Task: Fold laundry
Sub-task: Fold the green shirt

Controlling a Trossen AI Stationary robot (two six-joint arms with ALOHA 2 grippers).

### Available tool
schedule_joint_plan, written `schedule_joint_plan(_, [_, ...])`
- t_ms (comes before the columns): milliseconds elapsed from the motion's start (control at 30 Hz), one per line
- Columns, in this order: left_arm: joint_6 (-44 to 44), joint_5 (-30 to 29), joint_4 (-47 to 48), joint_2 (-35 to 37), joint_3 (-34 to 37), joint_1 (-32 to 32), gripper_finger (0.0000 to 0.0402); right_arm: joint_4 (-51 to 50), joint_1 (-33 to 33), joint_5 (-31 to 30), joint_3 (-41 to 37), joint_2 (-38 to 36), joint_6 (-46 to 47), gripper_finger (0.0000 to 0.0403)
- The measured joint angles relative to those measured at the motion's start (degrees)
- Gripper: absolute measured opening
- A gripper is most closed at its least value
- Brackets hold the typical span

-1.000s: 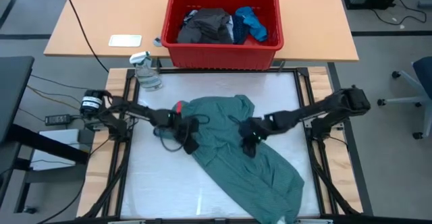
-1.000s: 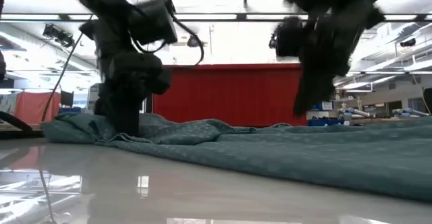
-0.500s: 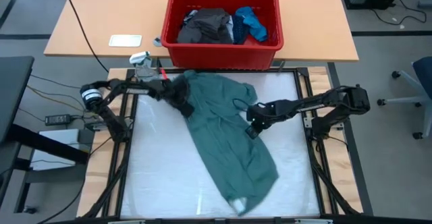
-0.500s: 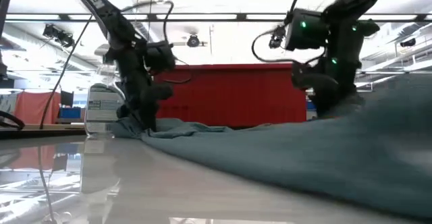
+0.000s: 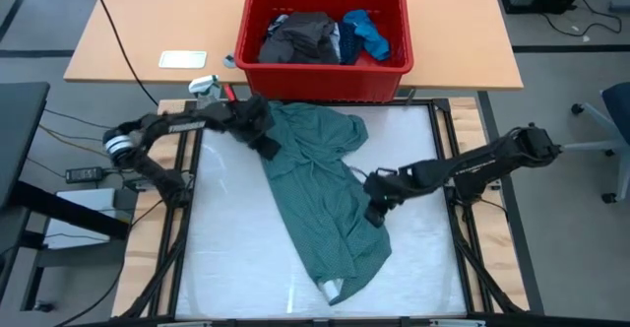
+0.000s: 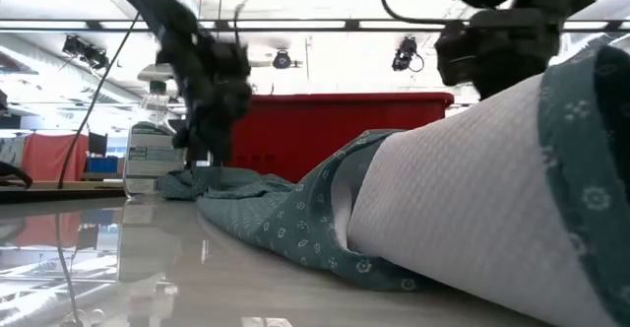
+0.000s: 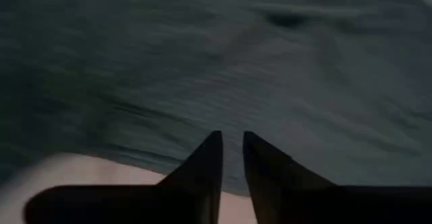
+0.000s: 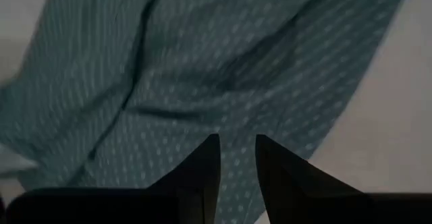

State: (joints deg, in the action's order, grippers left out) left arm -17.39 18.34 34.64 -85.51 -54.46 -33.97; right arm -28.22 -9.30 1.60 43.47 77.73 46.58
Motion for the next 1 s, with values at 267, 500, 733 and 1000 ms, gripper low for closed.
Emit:
schedule_joint_plan(267, [-24.99,-16.67,-9.26,7.65,-0.21,33.14,0.0142,10.59,-14.61,-3.97,-6.65,-0.39,7.15,0.0103])
schedule_joint_plan(500, [-39.48,-44.38,-36.98,-5.21,-0.15,62.97,0.0159,25.62,-24.65,-8.40,-11.78,-0.37,15.24,0.0103])
schedule_joint_plan(733, [-38.49,-54.48,-50.28,-24.13,-8.48,73.89,0.0154,30.06,-30.35,-19.13,-12.47,-0.06,12.07,0.0103])
schedule_joint_plan(1000, [-39.41,-54.66,-32.73,-34.55,-21.79,73.92,0.0153,31.63,-30.97,-19.81,-12.47,-0.06,9.06,0.0103])
